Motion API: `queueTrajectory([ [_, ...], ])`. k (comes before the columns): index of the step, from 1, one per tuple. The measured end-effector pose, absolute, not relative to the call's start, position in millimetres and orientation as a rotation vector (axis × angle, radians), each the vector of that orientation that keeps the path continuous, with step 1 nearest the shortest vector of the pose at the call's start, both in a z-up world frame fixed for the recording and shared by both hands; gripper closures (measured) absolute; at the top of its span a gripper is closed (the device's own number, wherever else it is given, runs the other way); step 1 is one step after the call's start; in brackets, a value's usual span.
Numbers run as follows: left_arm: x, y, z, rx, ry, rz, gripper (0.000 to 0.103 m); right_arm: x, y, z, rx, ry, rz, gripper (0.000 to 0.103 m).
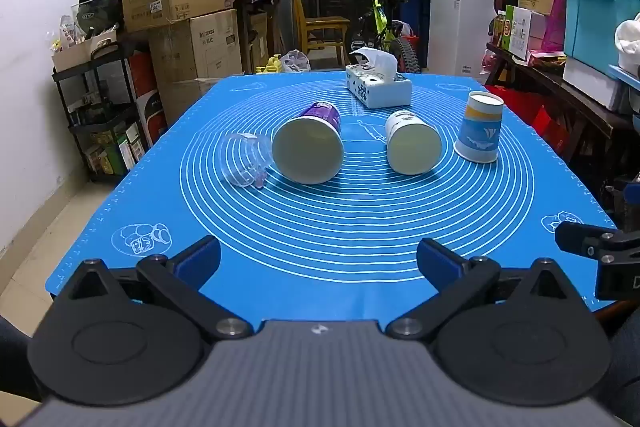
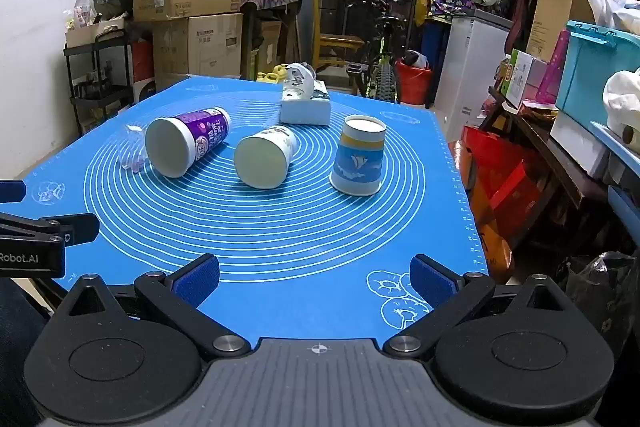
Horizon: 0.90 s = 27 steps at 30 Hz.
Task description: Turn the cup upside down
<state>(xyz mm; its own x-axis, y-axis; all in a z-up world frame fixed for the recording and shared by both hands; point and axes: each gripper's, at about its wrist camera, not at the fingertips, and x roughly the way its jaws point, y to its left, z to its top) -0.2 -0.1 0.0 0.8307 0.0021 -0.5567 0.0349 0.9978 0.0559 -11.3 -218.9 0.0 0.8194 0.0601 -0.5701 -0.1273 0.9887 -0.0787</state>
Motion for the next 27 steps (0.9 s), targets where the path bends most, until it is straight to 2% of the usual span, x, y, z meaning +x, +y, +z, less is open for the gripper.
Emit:
queueTrajectory([
  [27,-1.2,1.1,-0.5,0.045,0.599,-0.01,0.0,-10.0,-212.8,-0.7,-0.114,0.614,0.1,0.002],
])
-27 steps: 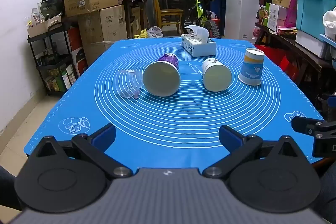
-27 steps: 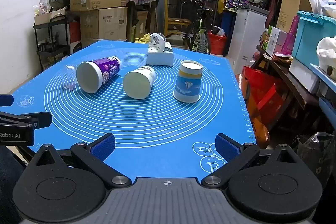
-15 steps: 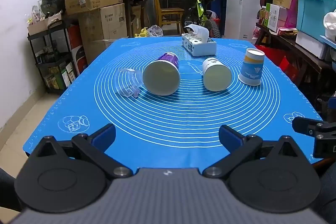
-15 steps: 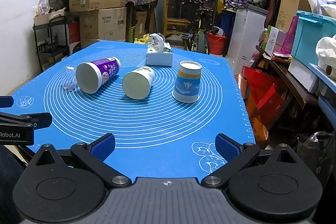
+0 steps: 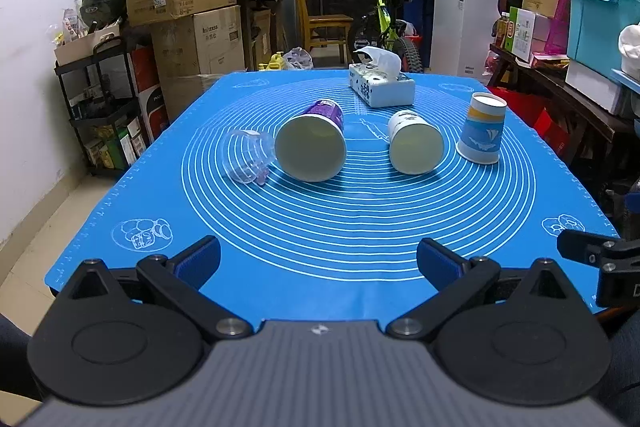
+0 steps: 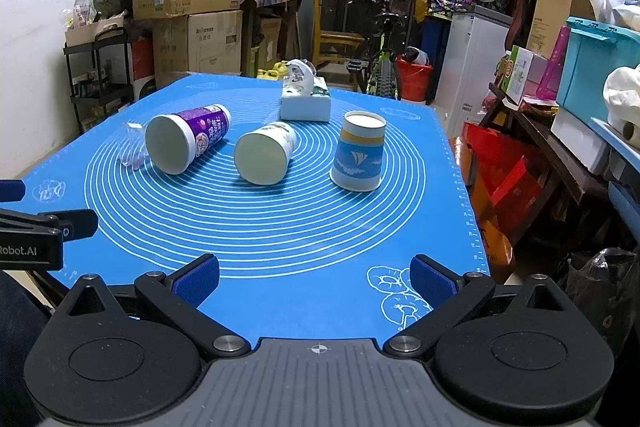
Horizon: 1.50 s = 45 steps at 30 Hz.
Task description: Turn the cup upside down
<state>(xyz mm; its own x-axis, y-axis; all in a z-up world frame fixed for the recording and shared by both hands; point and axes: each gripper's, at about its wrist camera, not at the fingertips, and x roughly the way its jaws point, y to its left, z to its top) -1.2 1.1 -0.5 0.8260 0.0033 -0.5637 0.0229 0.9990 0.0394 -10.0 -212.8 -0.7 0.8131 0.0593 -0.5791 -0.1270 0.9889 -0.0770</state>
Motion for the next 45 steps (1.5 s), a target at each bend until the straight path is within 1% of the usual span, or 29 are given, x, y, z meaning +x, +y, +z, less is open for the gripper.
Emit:
queueTrajectory([
  [45,-3.7,6.8,2.7,0.04,0.588,0.002,0.0,-7.2,-221.0,-2.6,-0.11,0.616,0.089,0.002],
])
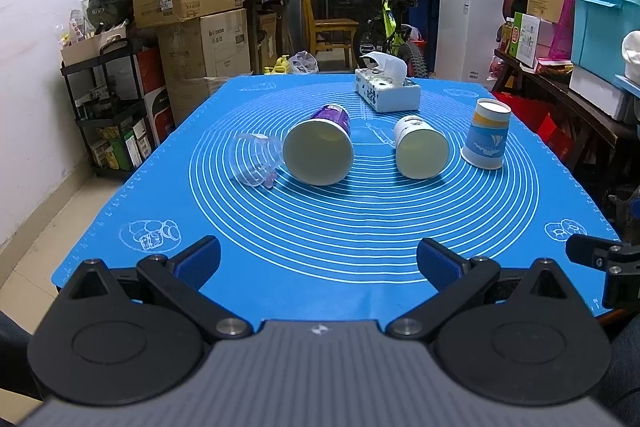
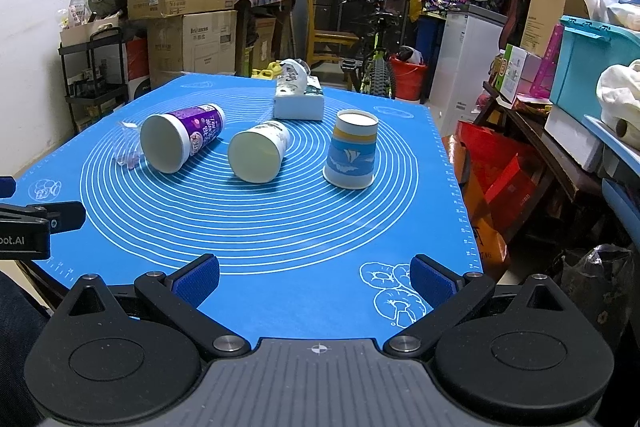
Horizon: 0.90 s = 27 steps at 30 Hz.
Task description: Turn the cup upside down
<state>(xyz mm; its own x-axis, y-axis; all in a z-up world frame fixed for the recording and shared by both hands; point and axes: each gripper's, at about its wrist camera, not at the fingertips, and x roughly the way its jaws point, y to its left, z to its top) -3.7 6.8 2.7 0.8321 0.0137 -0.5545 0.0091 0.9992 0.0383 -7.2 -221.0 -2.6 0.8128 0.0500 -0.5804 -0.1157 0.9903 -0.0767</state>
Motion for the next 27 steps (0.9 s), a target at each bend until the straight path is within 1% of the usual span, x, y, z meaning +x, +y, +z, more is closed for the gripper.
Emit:
queueTrajectory([
  [27,-4.5,6.6,3.8,0.041,0.585,0.009,0.0,-9.4,-221.4,-0.9,-0.108,0.611,0.088,0.002],
])
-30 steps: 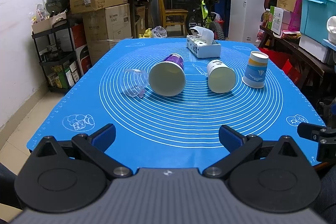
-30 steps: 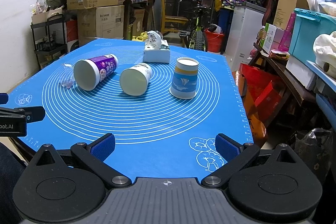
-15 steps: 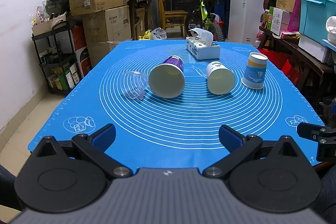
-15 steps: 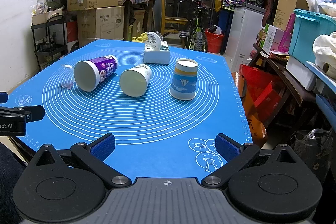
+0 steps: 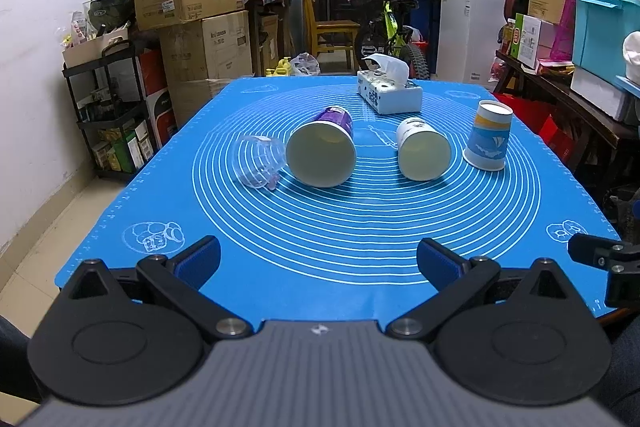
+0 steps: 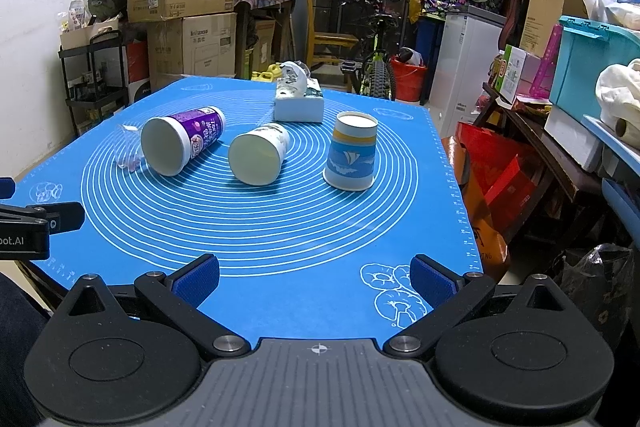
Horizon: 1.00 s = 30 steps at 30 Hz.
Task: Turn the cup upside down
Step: 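Move the left gripper toward the clear plastic cup lying on its side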
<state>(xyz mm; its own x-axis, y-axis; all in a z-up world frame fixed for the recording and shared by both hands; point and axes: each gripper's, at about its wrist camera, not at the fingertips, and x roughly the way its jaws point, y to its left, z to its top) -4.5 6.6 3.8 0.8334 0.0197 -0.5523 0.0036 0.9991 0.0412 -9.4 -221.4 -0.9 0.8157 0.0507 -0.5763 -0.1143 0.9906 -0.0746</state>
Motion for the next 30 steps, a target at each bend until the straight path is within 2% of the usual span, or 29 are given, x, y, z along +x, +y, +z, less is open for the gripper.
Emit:
queueTrajectory([
  [9,12,19,8,0.097,0.533,0.031,0.0,4,-219,11,-0.092,0.568,0.119,0.002],
  [19,69,46,-6,0.215,0.496,0.038,0.0,55,-202,8,-0.037,0.554,0.111,0.002],
  [30,140,84,-31,0.229,0.547,-0.018,0.0,106,-190,-8,0.004,0.581,0.108,0.002],
])
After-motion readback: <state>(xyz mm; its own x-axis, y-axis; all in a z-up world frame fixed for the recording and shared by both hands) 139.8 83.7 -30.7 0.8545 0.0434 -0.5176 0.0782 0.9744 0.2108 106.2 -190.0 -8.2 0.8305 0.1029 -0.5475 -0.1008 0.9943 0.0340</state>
